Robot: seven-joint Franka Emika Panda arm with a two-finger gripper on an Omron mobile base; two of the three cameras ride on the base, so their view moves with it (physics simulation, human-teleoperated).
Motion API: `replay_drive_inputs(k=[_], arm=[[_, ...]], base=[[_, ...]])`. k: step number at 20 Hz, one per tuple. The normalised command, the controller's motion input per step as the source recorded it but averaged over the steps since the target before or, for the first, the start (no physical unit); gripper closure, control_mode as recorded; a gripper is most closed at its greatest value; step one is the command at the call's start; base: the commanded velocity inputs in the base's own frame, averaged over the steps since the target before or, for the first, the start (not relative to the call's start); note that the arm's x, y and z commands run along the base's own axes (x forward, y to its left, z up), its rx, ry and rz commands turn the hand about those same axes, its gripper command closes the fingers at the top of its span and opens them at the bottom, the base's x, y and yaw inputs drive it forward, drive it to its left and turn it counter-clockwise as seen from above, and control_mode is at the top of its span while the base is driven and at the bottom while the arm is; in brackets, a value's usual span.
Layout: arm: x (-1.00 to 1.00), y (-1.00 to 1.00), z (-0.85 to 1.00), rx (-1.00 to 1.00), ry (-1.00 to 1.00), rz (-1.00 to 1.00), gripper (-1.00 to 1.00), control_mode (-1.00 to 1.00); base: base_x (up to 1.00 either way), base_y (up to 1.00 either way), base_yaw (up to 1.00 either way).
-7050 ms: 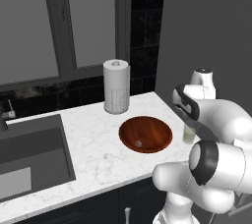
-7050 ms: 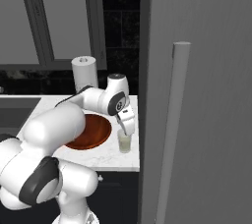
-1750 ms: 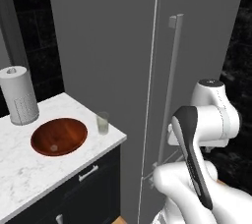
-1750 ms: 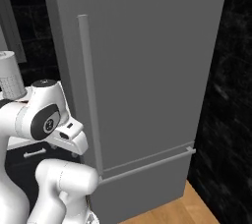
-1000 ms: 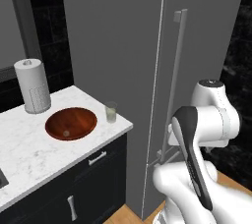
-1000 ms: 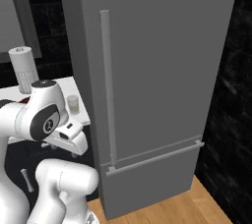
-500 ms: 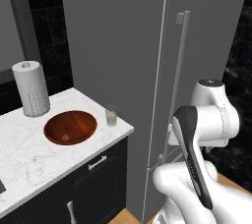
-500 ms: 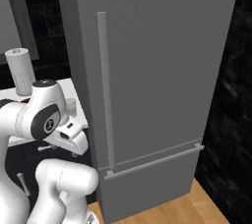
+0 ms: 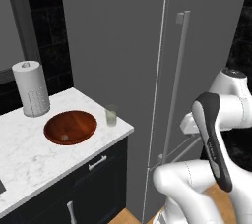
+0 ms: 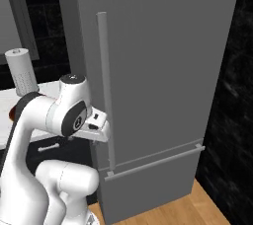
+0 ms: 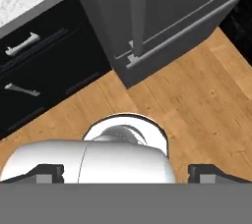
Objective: Grab a lemon wedge from the fridge and one ice cube from the ice bowl, and put them in the glass of lemonade.
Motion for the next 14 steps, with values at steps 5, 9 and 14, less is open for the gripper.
replay_drive_inputs(k=[5,9,14], arm=[[0.99,-0.41,0.64,0.02,-0.06,0.36,-1.00,-1.00],[0.42,-0.07,0.78,0.00,-0.39,0.30,-1.00,-1.00],[0.24,0.00,0.15,0.06,-0.38,0.12,-1.00,-1.00]], base=[[0.00,0.00,0.00],[0.00,0.00,0.00],[0.00,0.00,0.00]])
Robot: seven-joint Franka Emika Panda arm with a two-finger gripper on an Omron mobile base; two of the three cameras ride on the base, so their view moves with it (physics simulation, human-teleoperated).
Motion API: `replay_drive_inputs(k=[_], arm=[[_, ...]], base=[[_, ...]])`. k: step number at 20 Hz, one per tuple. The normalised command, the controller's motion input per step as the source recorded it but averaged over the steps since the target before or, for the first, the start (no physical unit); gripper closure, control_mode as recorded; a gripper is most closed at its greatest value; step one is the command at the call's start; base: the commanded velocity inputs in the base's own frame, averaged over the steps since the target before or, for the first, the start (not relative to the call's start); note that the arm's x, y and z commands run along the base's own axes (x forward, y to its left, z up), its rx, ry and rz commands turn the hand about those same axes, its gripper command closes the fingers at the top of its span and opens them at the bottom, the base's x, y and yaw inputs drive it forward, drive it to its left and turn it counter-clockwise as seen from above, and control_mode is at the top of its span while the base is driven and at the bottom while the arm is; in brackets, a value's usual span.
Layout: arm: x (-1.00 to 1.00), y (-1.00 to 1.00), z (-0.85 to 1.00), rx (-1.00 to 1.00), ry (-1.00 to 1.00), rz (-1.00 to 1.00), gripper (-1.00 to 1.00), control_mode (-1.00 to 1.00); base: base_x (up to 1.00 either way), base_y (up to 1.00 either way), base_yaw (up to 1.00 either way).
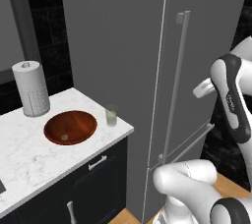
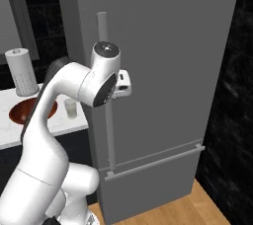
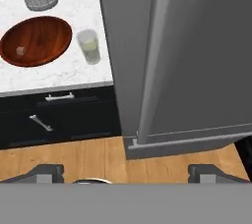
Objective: Grab a lemon wedge from the fridge and one ice cube from the ice bowl, and put them in the glass of lemonade.
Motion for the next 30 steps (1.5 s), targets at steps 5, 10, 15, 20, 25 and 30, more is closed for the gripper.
replay_drive_inputs(k=[5,10,15,20,25,30], arm=[[0.48,0.09,-0.14,0.08,-0.29,0.02,-1.00,-1.00],[0.64,0.00,-0.35,0.14,-0.14,0.14,-1.00,-1.00],[0.19,-0.11,-0.04,0.21,-0.16,0.17,-1.00,-1.00],[0.23,0.00,0.03,0.16,-0.17,0.05,-1.00,-1.00],[0.04,0.00,0.59,0.06,-0.15,0.00,-1.00,-1.00],[0.09,0.00,0.55,0.06,-0.16,0.00,-1.00,-1.00]], base=[[0.00,0.00,0.00],[0.00,0.00,0.00],[0.00,0.00,0.00],[0.00,0.00,0.00],[0.00,0.00,0.00],[0.00,0.00,0.00]])
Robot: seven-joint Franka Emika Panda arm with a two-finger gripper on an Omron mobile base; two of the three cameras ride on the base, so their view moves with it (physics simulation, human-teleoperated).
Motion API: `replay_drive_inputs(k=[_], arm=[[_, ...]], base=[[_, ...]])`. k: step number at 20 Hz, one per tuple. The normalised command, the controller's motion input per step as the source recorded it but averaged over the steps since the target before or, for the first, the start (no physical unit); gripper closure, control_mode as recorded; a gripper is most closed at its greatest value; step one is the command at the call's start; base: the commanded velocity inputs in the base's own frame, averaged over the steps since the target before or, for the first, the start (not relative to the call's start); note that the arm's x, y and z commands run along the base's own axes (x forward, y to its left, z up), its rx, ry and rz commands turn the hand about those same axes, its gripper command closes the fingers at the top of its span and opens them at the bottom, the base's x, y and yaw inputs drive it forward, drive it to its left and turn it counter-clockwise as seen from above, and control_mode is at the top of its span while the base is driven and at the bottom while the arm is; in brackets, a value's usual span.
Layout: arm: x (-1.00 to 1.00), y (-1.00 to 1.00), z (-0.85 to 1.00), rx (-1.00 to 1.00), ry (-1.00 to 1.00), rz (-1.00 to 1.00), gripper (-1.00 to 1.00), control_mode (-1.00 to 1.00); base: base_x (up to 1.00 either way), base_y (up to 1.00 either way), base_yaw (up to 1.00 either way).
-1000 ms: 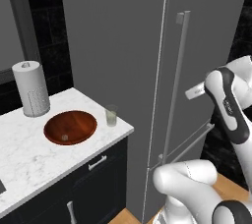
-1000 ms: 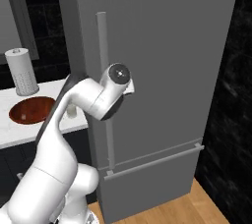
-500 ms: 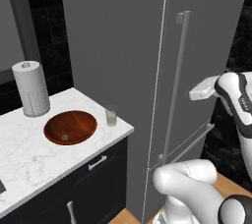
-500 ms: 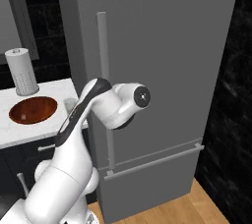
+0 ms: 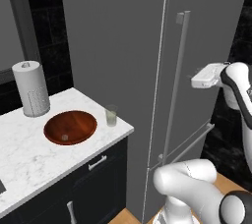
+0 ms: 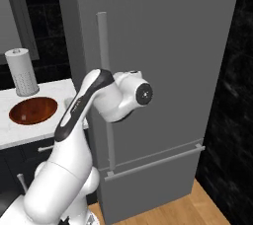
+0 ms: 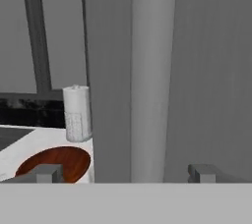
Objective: Grab a lemon wedge from the fridge and one ice cube from the ice bowl, and put them in the glass of lemonade.
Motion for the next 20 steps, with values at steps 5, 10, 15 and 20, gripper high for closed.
replay_drive_inputs(k=[5,10,15,20], arm=[[0.34,0.02,0.01,0.03,-0.09,0.00,-1.00,-1.00],[0.53,0.04,0.00,0.00,0.00,0.00,-1.00,-1.00],[0.28,0.00,0.04,0.00,0.01,0.00,-1.00,-1.00],[0.30,0.13,-0.01,0.00,0.00,0.00,-1.00,-1.00]], base=[[0.00,0.00,0.00],[0.00,0.00,0.00],[0.00,0.00,0.00],[0.00,0.00,0.00]])
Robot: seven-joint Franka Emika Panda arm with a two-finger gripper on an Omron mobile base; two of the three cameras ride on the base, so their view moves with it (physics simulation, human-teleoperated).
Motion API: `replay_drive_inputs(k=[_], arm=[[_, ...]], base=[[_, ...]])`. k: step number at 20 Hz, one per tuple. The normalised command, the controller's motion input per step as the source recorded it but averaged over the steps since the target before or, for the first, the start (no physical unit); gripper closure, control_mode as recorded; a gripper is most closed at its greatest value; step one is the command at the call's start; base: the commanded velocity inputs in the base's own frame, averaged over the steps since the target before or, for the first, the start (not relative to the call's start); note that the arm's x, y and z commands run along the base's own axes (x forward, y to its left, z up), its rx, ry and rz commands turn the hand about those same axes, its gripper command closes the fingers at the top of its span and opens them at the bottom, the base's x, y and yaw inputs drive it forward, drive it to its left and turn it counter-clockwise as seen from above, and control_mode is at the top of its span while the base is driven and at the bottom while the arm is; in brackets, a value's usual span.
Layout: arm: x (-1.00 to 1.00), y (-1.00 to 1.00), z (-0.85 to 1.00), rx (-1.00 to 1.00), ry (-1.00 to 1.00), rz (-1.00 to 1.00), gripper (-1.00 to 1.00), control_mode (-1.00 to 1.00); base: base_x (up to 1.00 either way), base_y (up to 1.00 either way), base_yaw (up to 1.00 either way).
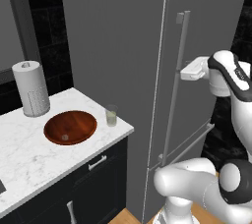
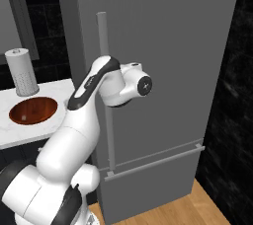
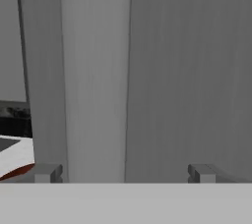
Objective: Grab a lemon wedge from the fridge and one ice cube from the ice bowl, and put them in the glass of lemonade.
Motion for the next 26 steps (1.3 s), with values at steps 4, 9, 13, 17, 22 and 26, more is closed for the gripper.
replay_drive_inputs(k=[4,9,13,17,22,26], arm=[[0.11,0.22,-0.01,0.00,0.00,0.00,-1.00,-1.00],[0.00,0.38,0.00,0.00,0.00,0.01,-1.00,-1.00],[-0.01,0.39,0.01,0.00,0.00,0.00,-1.00,-1.00],[0.03,0.17,0.00,0.00,0.01,0.00,-1.00,-1.00],[0.00,0.08,0.00,0.00,0.00,0.00,1.00,-1.00],[0.00,0.00,0.00,0.00,0.00,0.00,1.00,-1.00]], base=[[0.00,0.00,0.00],[0.00,0.00,0.00],[0.00,0.00,0.00],[0.00,0.00,0.00],[0.00,0.00,0.00],[0.00,0.00,0.00]])
